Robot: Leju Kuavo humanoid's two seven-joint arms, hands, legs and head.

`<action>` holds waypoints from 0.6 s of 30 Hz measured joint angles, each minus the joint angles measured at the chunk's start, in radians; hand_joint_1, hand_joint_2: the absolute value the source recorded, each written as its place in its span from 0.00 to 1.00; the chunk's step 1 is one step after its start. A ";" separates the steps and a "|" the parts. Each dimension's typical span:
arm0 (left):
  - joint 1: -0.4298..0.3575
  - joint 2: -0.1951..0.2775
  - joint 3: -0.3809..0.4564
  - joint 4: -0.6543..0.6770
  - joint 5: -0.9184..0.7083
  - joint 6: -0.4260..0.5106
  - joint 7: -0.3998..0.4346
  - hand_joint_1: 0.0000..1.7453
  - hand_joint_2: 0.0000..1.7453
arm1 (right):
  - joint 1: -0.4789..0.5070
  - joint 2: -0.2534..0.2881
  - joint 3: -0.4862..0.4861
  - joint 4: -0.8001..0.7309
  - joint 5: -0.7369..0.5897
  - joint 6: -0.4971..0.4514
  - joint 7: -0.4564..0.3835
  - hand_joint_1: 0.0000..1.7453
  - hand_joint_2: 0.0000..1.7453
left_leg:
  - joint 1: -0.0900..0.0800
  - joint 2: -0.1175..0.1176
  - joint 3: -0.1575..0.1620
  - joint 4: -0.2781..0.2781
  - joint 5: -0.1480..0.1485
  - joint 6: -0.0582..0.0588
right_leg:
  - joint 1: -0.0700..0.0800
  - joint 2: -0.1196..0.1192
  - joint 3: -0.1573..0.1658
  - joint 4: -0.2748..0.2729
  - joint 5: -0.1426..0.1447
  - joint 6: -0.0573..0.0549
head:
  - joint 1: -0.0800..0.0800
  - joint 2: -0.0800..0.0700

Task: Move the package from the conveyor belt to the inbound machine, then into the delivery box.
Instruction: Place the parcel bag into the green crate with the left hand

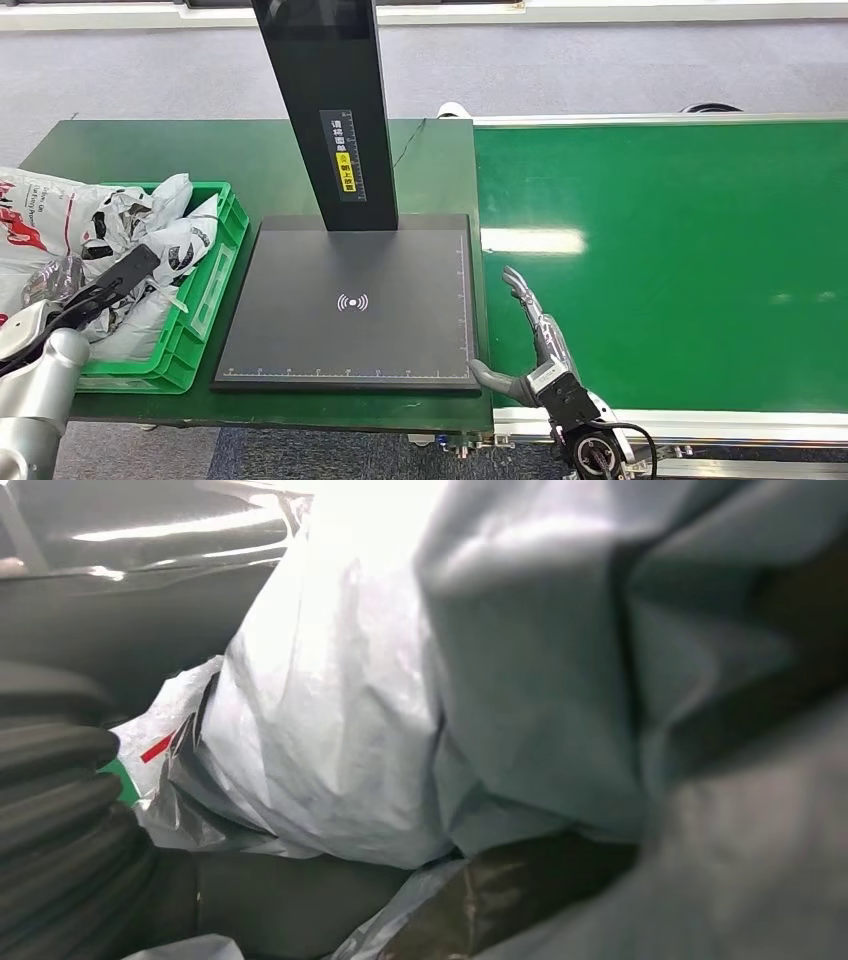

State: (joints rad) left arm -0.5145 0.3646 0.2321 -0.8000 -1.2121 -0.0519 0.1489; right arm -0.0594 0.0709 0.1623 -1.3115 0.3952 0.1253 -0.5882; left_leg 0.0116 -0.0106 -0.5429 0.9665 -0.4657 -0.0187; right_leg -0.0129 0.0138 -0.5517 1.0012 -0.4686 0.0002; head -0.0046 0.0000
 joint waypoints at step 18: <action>-0.041 0.011 -0.048 0.039 0.039 -0.063 -0.010 0.00 1.00 | -0.011 0.001 0.000 0.013 0.000 -0.005 0.000 0.00 1.00 | -0.001 -0.006 0.001 0.000 0.002 0.000 | -0.001 -0.007 0.004 0.000 0.000 0.000 | 0.000 0.000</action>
State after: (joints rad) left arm -0.5552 0.3759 0.1843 -0.7609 -1.1735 -0.1149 0.1384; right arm -0.0706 0.0721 0.1621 -1.2981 0.3952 0.1202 -0.5880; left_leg 0.0104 -0.0165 -0.5416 0.9666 -0.4639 -0.0183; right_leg -0.0141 0.0068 -0.5479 1.0012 -0.4690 0.0006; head -0.0046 0.0000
